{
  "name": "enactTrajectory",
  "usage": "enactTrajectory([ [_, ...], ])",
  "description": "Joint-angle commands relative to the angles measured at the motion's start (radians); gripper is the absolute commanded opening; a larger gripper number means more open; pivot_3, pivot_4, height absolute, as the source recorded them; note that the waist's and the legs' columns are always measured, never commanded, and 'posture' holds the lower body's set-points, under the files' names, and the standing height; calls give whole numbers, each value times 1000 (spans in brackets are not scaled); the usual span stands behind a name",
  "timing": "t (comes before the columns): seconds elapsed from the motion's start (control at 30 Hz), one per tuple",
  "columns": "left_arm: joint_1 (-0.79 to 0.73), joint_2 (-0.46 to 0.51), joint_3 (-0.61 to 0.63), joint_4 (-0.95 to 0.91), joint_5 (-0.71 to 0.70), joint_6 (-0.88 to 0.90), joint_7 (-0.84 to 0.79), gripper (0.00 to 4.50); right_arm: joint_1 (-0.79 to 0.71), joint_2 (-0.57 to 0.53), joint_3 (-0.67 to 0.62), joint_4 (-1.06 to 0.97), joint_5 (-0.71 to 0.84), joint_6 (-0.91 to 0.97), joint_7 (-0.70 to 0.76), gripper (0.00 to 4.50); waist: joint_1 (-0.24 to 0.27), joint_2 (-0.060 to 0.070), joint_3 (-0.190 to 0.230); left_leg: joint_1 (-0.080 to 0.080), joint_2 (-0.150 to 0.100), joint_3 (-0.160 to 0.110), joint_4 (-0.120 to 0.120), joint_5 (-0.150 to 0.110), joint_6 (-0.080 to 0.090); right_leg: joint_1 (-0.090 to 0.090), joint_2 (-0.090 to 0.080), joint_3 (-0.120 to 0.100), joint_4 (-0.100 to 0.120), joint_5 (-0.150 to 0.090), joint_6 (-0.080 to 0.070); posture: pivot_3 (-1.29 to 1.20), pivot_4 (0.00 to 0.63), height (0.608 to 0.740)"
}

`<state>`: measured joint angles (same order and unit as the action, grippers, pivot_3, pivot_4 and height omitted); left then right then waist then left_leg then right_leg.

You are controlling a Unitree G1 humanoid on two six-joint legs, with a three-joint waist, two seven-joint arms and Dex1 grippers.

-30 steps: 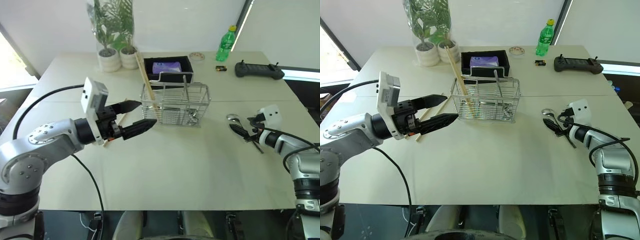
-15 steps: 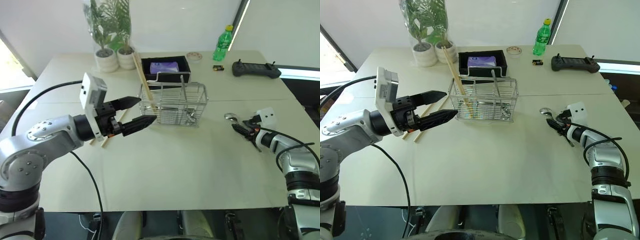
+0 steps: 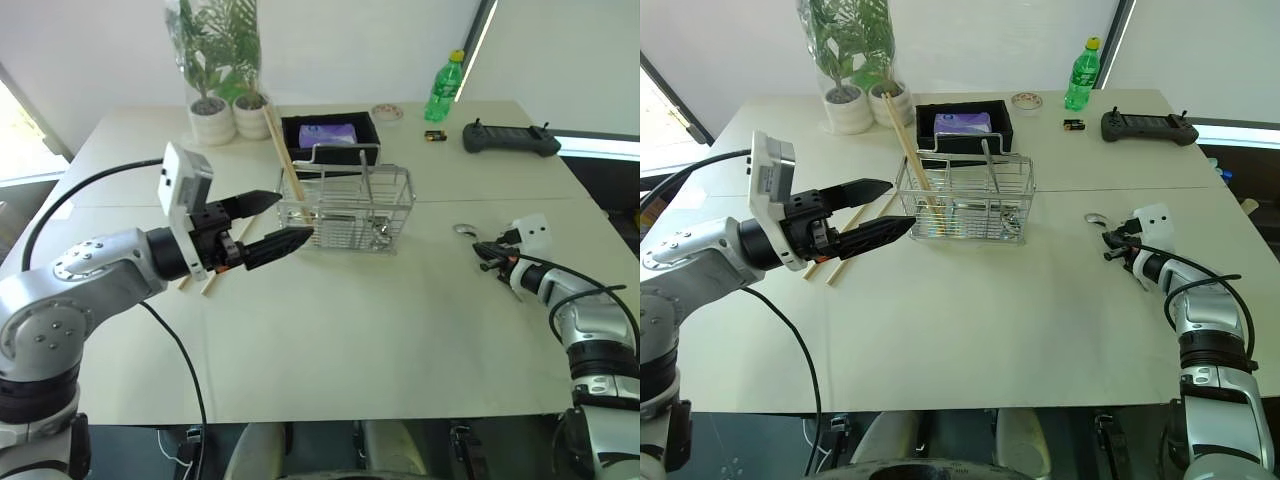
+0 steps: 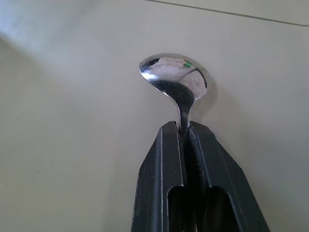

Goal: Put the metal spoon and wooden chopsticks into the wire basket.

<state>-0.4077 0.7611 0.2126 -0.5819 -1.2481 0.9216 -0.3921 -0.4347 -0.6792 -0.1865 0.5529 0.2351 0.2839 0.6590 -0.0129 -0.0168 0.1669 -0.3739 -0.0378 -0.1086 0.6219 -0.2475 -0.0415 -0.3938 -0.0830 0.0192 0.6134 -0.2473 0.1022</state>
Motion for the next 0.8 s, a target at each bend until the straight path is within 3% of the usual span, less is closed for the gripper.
enactTrajectory([
  [0.03, -11, 9, 24, -3, -8, -17, -7, 4500, -41, -14, -10, -90, 1, -7, 3, 32, 0, 0, 0, 0, 0, 0, 0, 0, 0, 0, 0, 0, 0, 0, 0, 0, 150, 716],
  [0.3, -19, 12, 17, 5, -1, -16, -19, 4500, -289, 20, -37, -273, 80, 70, -44, 32, -4, 4, 4, 0, 1, 0, -1, 0, 0, -3, 2, 2, 2, 0, 0, 0, 150, 716],
  [0.53, -20, 12, 23, 8, 2, -19, -16, 4500, -562, 160, -102, -298, 224, 164, -153, 32, 0, 2, 5, -2, 0, 0, -2, 0, 0, -3, 1, 1, 0, 0, 0, 0, 150, 716],
  [0.8, -9, 17, 42, -1, -2, -22, -4, 4500, -539, 348, -76, -464, 339, 263, -220, 32, 0, 2, 5, -1, 1, -1, -6, 0, 0, -5, 1, 1, 1, 0, 0, 0, 150, 716],
])
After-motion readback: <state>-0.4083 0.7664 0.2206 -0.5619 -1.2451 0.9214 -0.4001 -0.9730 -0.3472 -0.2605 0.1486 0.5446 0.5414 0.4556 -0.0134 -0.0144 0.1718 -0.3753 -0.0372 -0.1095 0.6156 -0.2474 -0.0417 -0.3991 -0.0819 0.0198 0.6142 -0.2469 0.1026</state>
